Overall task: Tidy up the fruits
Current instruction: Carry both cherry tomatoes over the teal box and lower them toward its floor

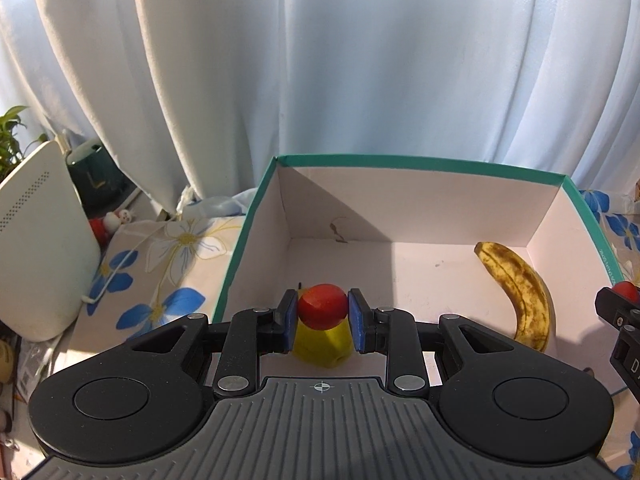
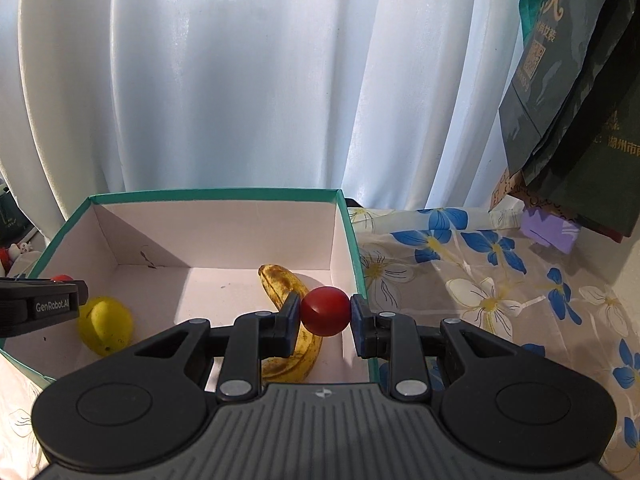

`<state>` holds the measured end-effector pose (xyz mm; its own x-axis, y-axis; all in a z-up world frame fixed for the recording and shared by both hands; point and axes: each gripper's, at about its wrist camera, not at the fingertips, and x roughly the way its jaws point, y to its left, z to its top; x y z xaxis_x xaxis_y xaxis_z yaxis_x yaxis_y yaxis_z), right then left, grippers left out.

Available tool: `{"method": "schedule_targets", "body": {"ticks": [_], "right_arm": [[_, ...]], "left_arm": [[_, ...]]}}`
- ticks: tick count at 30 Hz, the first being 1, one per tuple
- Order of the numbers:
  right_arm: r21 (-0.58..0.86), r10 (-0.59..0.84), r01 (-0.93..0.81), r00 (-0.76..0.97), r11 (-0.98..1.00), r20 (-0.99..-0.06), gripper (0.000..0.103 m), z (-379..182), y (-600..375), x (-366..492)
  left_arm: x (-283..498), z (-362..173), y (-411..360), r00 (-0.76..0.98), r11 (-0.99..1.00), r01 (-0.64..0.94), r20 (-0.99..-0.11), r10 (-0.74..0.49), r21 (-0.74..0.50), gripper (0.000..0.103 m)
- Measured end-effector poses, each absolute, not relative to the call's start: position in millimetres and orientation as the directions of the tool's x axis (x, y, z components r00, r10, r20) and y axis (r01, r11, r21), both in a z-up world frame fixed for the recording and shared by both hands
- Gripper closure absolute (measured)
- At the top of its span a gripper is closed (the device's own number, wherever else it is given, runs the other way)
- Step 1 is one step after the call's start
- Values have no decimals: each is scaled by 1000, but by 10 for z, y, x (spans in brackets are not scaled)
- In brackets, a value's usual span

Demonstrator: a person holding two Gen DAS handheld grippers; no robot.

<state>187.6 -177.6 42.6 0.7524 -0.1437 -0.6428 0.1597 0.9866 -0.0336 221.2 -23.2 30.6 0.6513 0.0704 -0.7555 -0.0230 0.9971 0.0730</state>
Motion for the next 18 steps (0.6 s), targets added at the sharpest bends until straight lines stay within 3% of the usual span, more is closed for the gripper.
{"method": "schedule_targets", "body": {"ticks": [18], "right_arm": [[-65, -141, 132, 734, 989, -664, 77, 275, -1783, 1978]], "left_arm": [[2292, 159, -233, 626, 995, -36, -774, 94, 92, 73]]}}
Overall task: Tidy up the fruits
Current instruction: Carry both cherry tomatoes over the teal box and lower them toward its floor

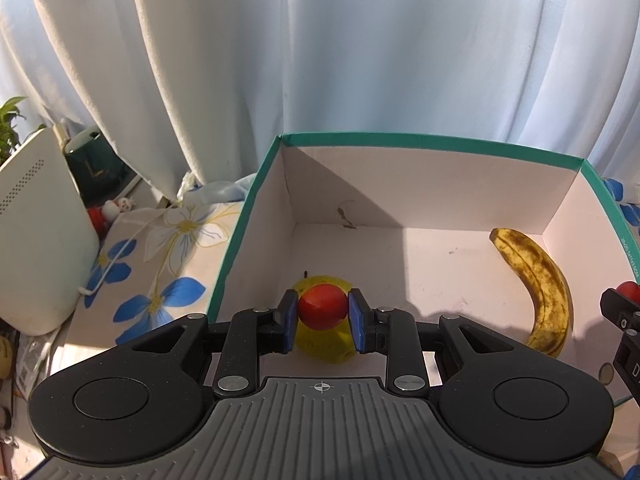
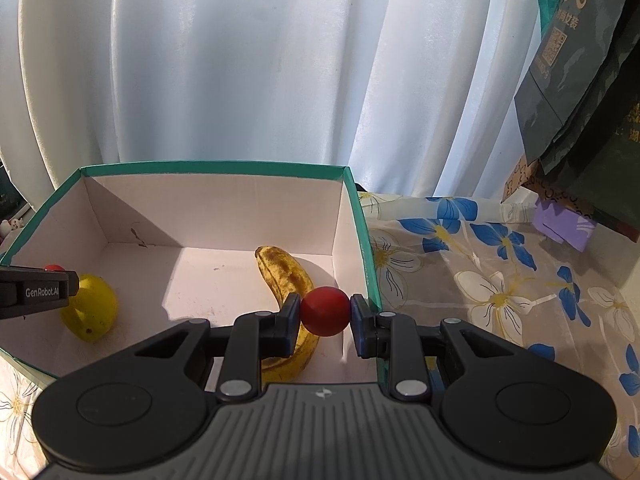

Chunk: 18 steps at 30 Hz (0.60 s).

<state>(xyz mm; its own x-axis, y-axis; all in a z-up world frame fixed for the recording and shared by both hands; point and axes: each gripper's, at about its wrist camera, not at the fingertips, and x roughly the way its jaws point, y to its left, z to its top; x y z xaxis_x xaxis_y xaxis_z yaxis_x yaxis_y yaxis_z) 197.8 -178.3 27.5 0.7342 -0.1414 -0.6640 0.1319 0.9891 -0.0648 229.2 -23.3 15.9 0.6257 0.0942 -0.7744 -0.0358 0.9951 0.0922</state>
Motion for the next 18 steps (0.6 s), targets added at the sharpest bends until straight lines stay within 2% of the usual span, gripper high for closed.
{"method": "schedule_targets", "body": {"ticks": [14, 18], "right_arm": [[-71, -138, 122, 736, 990, -663, 77, 270, -1773, 1984], [-76, -141, 121, 737, 990, -662, 77, 271, -1761, 1975]], "left_arm": [[2319, 132, -209, 613, 994, -43, -784, 103, 97, 73], [2312, 133, -212, 615, 994, -44, -781, 109, 105, 68]]}}
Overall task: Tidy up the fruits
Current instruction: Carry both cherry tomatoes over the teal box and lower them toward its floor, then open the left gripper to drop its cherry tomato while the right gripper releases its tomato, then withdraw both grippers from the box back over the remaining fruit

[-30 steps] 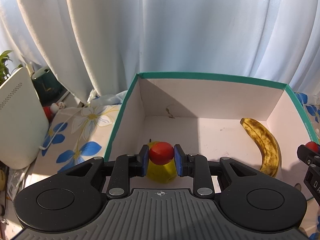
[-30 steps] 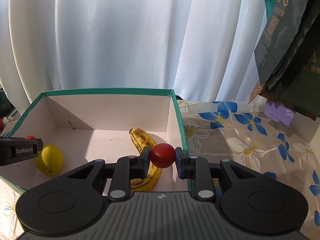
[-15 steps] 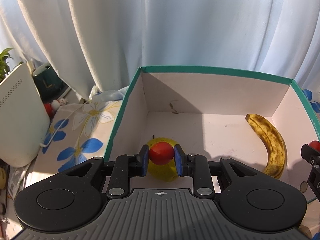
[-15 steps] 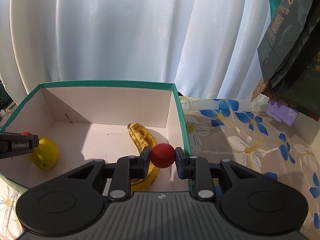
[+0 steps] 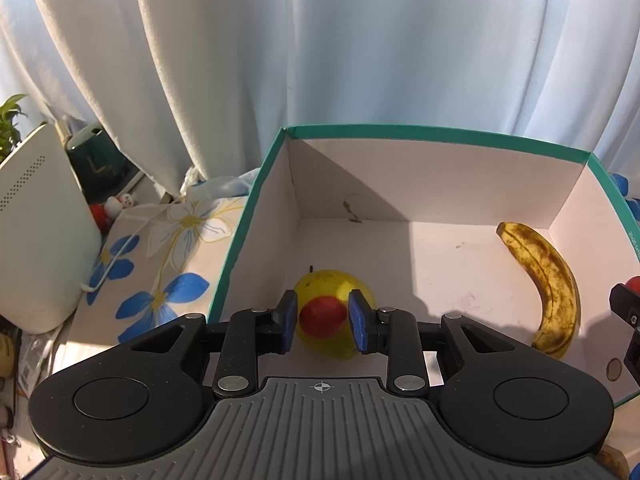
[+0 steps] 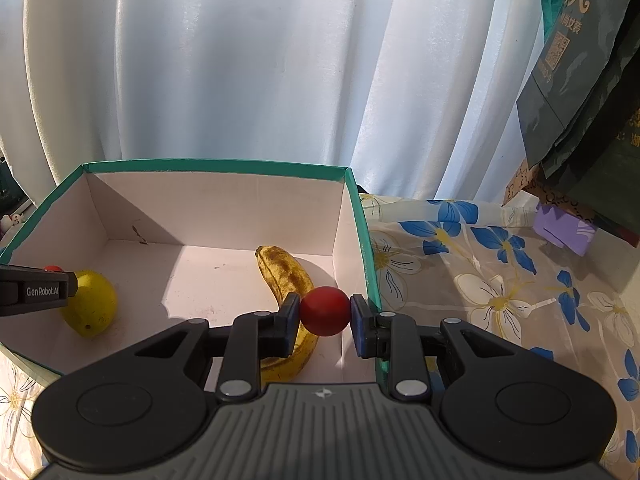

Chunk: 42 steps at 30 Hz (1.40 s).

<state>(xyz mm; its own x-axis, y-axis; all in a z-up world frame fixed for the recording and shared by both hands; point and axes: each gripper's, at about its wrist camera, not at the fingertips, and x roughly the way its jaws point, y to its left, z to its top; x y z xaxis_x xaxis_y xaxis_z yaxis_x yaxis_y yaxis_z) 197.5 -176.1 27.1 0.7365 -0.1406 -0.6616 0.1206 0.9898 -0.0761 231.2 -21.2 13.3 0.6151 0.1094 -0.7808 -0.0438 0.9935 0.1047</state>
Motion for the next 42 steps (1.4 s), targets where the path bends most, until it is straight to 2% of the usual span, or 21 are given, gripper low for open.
{"method": "schedule_targets", "body": {"ticks": [4, 6, 10, 12, 13, 15, 20, 25, 35, 38, 42], "right_arm": [[-70, -136, 120, 738, 990, -661, 77, 276, -1766, 1968], [-72, -138, 121, 739, 990, -659, 72, 282, -1764, 1964], [-55, -123, 115, 743, 992, -658, 67, 297, -1773, 1958], [-42, -110, 109, 746, 993, -657, 60, 302, -1771, 1957], [-40, -105, 104, 749, 994, -654, 58, 312, -1763, 1947], [-31, -90, 92, 765, 995, -638, 46, 348, -1740, 1912], [-40, -98, 93, 793, 995, -601, 35, 451, -1703, 1822], [-32, -100, 100, 810, 994, -577, 31, 574, -1719, 1678], [-31, -104, 102, 857, 994, -505, 15, 884, -1672, 1020], [-31, -102, 100, 864, 995, -493, 6, 926, -1632, 756], [-12, -86, 92, 866, 996, -493, 2, 927, -1582, 369]], "left_arm": [[2303, 147, -221, 620, 993, -44, -777, 113, 109, 57], [2297, 151, -228, 623, 993, -43, -774, 112, 110, 46], [2286, 163, -243, 628, 993, -37, -770, 109, 110, 39], [2277, 174, -247, 632, 993, -38, -767, 112, 113, 33], [2272, 181, -247, 635, 993, -37, -764, 110, 112, 32], [2262, 193, -248, 638, 993, -35, -762, 108, 112, 30], [2229, 222, -241, 646, 993, -33, -756, 107, 113, 26], [2172, 288, -246, 658, 994, -29, -746, 98, 105, 23], [1790, 567, -286, 702, 996, 6, -710, 60, 90, 17], [1594, 653, -285, 721, 995, 27, -691, 46, 95, 11], [1268, 754, -251, 740, 994, 55, -672, 25, 98, 8]]}}
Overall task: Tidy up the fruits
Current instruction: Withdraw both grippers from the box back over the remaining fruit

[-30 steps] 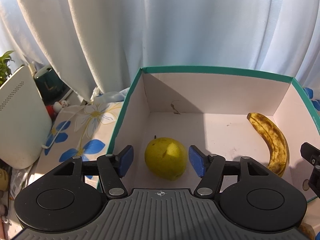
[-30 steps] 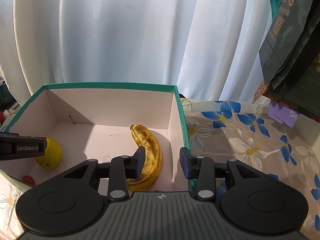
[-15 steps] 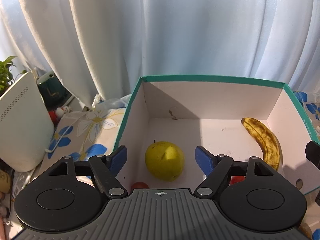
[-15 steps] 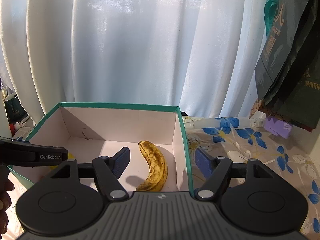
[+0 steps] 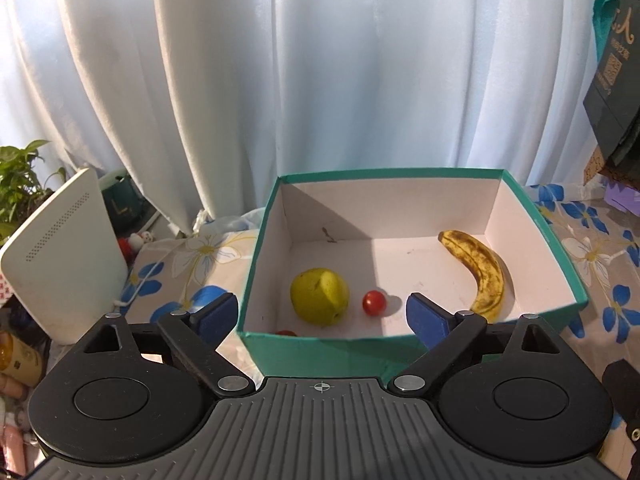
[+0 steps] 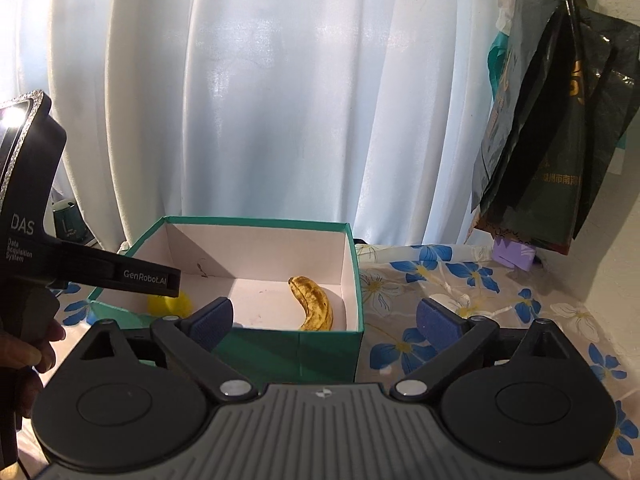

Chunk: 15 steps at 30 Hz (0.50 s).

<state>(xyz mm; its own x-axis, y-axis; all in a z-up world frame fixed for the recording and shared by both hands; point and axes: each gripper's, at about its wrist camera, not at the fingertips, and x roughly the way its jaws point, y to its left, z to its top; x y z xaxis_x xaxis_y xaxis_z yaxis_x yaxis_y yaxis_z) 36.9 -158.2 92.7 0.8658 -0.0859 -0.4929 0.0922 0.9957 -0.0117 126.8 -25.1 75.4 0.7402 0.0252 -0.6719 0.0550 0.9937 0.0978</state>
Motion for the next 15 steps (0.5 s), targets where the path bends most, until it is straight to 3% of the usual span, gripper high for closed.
{"method": "schedule_targets", "body": {"ticks": [8, 15], "right_arm": [[15, -65, 87, 836, 996, -545, 0, 736, -1596, -289], [53, -39, 92, 782, 994, -622, 0, 429, -1577, -702]], "left_arm": [[629, 725, -116, 745, 990, 110, -667, -22, 90, 6], [11, 264, 56, 734, 974, 203, -674, -82, 103, 6]]}}
